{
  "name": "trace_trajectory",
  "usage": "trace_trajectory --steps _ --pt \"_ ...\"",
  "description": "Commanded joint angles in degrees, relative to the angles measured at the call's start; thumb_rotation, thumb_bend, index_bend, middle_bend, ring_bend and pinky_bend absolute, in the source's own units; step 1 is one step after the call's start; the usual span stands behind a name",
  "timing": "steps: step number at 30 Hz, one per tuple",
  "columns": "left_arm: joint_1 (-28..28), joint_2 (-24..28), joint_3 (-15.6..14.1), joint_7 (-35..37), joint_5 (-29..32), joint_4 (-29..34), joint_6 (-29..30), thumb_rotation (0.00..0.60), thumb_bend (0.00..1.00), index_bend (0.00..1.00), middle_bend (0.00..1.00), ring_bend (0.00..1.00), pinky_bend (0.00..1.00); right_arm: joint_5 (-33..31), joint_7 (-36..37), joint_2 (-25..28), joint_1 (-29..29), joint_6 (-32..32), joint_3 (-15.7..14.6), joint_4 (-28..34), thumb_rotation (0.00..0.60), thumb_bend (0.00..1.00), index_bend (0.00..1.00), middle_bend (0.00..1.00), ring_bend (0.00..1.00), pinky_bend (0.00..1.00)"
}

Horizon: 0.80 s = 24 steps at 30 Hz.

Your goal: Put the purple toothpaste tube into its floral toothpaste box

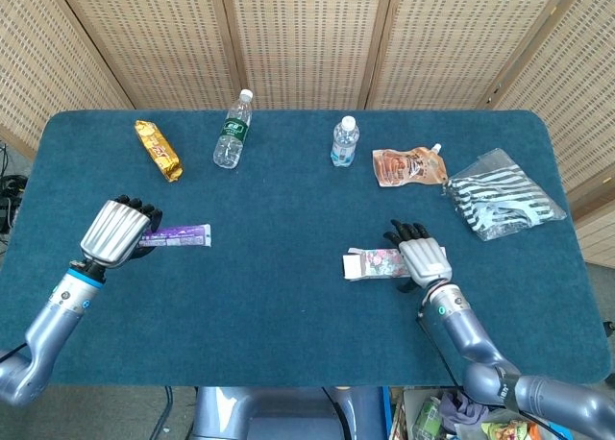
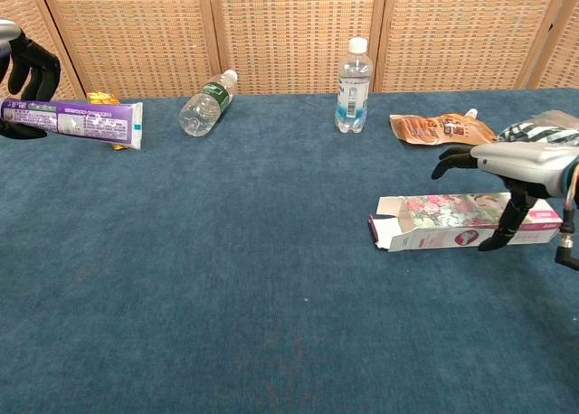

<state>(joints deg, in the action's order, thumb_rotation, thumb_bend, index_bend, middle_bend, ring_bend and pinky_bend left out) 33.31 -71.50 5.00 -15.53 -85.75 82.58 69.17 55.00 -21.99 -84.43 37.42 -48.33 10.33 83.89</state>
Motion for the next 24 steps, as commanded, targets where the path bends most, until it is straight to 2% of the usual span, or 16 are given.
trace_trajectory --steps 1,5,8,11,16,19,24 --pt "0.01 -0.19 -0.09 -0.12 -0.06 -0.19 -0.17 0.600 0.27 0.80 0.68 0.56 0.56 -0.41 0.40 -0.68 0.47 0.31 -0.10 -0.93 0.600 0.00 0.18 0.00 0.00 0.00" --pt "0.03 -0.58 -0.07 0.10 -0.02 -0.75 -0.38 0.600 0.27 0.80 0.68 0.56 0.56 -0.84 0.79 -1.83 0.83 0.04 -0.12 -2.59 0.600 0.01 0.23 0.05 0.00 0.00" --pt "0.05 -0.71 -0.05 0.37 -0.15 -1.12 -0.45 0.600 0.27 0.80 0.68 0.56 0.56 -0.64 1.74 -3.04 0.75 -0.72 -0.17 -4.17 0.600 0.00 0.31 0.16 0.01 0.07" --pt "-0.04 -0.75 -0.11 0.69 -0.35 -1.35 -0.37 0.600 0.27 0.80 0.68 0.56 0.56 0.09 2.58 -4.25 0.50 -1.96 -0.21 -5.76 0.600 0.00 0.39 0.26 0.10 0.20" --pt "-0.09 -0.88 -0.08 1.04 -0.58 -1.52 -0.31 0.600 0.27 0.80 0.68 0.56 0.56 1.03 4.57 -5.59 -0.02 -2.69 -0.47 -7.40 0.600 0.01 0.48 0.38 0.23 0.34" --pt "-0.10 -0.85 -0.03 1.12 -0.76 -1.25 -0.18 0.600 0.27 0.80 0.68 0.56 0.56 1.86 5.81 -6.16 -0.48 -3.34 -0.61 -8.01 0.600 0.00 0.51 0.45 0.32 0.39" --pt "-0.09 -0.65 0.10 1.09 -1.00 -0.41 -0.04 0.600 0.27 0.80 0.68 0.56 0.56 3.36 8.11 -6.76 -1.57 -4.61 -0.87 -8.76 0.600 0.00 0.55 0.50 0.35 0.41"
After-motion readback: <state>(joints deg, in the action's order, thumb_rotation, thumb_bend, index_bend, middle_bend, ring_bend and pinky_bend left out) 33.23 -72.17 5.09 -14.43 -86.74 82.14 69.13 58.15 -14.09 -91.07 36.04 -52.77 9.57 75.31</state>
